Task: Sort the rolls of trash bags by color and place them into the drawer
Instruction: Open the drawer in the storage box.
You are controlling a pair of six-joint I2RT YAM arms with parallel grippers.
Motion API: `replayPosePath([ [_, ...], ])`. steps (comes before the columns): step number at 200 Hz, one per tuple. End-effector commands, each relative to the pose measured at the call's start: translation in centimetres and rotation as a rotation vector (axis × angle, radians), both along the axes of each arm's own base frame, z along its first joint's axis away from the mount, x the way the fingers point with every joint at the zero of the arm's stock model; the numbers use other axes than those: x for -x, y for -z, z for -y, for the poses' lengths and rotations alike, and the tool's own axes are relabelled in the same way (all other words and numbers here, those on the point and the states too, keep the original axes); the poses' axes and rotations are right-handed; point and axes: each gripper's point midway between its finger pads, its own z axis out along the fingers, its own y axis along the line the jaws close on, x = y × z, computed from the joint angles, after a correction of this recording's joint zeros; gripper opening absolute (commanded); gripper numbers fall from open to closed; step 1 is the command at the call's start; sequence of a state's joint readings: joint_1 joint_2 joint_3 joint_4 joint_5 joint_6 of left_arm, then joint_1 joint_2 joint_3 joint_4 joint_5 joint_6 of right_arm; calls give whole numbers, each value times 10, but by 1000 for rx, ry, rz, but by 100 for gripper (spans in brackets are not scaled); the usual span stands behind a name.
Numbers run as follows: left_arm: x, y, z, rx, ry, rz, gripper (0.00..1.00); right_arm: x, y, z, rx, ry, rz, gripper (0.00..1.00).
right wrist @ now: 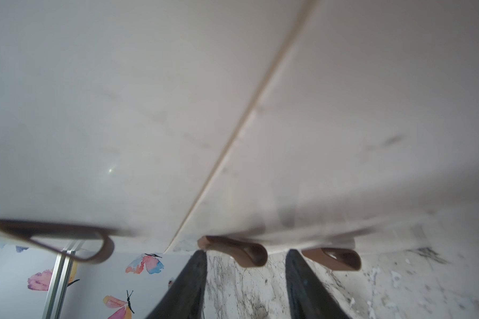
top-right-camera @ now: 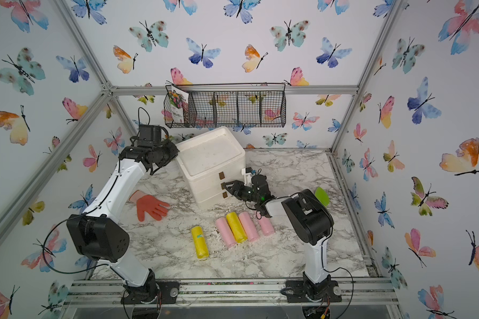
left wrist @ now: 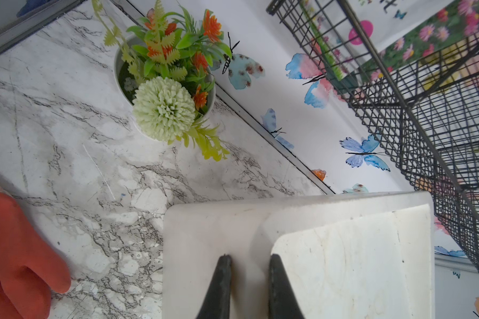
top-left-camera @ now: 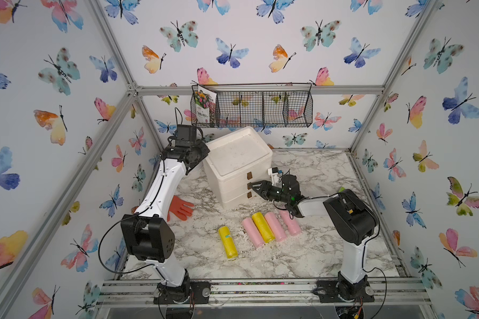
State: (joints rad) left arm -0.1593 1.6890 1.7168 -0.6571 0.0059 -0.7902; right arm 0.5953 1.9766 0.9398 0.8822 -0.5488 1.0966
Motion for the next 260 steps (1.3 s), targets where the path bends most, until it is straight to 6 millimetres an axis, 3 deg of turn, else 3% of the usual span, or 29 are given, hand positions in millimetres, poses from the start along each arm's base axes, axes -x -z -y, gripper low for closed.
replayPosePath([
  [1,18,41,40,83,129,-162,0,10,-4,1,-37,-3,7,52],
  [40,19,43,41,85,129,-165,0,14,-3,-3,-62,-6,19,52],
  [90,19,41,40,84,127,-162,0,8,-16,-9,-111,-5,72,52],
  [174,19,39,41,79,127,-161,0,-2,-17,-14,-147,3,96,49],
  [213,19,39,40,76,126,-164,0,0,-22,-12,-172,8,106,35],
  [224,19,39,41,76,127,-165,0,2,-22,-11,-173,8,104,26],
  [241,18,40,41,78,128,-165,0,6,-24,-9,-183,4,110,2],
  [260,19,41,43,89,129,-166,0,12,-22,-5,-186,4,99,2],
])
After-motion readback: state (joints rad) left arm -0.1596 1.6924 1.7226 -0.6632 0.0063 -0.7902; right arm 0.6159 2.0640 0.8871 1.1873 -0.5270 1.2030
